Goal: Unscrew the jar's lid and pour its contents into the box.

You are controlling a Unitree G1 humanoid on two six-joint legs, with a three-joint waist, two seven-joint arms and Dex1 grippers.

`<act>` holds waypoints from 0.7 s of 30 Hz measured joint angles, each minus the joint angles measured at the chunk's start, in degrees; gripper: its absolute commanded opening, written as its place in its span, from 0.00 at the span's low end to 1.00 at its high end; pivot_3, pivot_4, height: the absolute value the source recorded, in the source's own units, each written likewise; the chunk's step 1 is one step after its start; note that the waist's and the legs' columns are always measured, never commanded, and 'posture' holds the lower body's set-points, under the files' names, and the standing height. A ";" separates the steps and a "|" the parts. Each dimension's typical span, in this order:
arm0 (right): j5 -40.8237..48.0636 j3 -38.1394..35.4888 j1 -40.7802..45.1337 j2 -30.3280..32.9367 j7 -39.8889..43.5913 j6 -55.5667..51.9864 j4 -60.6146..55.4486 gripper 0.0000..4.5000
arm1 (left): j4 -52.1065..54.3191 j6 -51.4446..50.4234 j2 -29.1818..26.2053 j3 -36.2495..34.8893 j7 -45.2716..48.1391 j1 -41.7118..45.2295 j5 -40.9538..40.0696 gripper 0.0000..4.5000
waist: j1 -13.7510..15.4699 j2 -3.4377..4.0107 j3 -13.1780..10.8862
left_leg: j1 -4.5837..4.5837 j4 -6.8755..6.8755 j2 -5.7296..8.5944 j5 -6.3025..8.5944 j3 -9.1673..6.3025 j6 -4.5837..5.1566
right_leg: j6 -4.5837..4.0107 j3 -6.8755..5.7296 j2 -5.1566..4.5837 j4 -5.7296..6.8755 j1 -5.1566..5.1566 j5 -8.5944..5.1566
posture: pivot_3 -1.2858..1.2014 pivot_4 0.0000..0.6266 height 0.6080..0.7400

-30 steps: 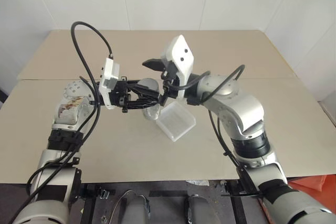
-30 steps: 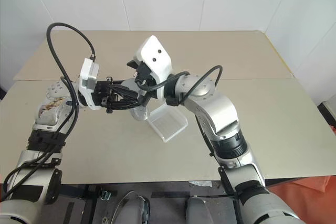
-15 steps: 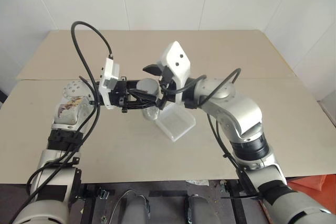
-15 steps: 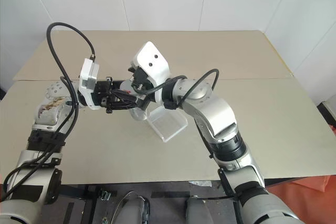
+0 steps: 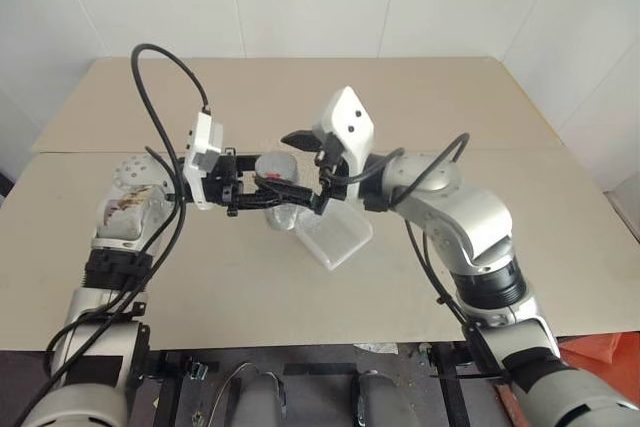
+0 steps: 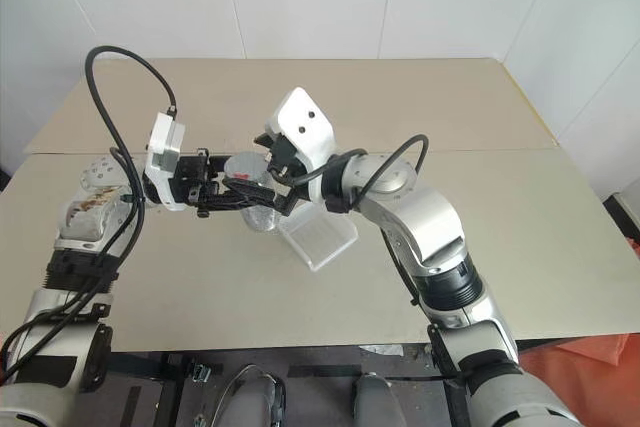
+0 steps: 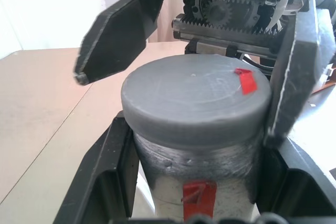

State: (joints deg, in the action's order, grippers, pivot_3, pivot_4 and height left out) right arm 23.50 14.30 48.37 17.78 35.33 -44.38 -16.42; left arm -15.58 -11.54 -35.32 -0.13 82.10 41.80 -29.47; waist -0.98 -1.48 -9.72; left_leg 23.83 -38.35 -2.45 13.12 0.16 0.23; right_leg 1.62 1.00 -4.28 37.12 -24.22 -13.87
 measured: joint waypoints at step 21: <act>6.68 -10.85 -3.52 6.32 5.67 0.57 -2.85 0.99 | 0.83 -2.61 -1.74 -3.31 2.53 -2.04 -2.14 0.54 | 0.04 0.00 0.00 | 0.00 0.00 0.00 0.00 0.01 0.00 | 0.00 0.00 0.00 -0.02 0.02 0.00 | 0.52 0.24 1.00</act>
State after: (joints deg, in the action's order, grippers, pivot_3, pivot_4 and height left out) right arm 30.18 3.45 44.84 24.10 41.00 -43.80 -19.27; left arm -14.75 -14.15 -37.06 -3.44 84.63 39.76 -31.61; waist -0.94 -1.48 -9.72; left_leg 23.83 -38.35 -2.45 13.12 0.16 0.23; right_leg 1.62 1.00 -4.28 37.10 -24.21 -13.87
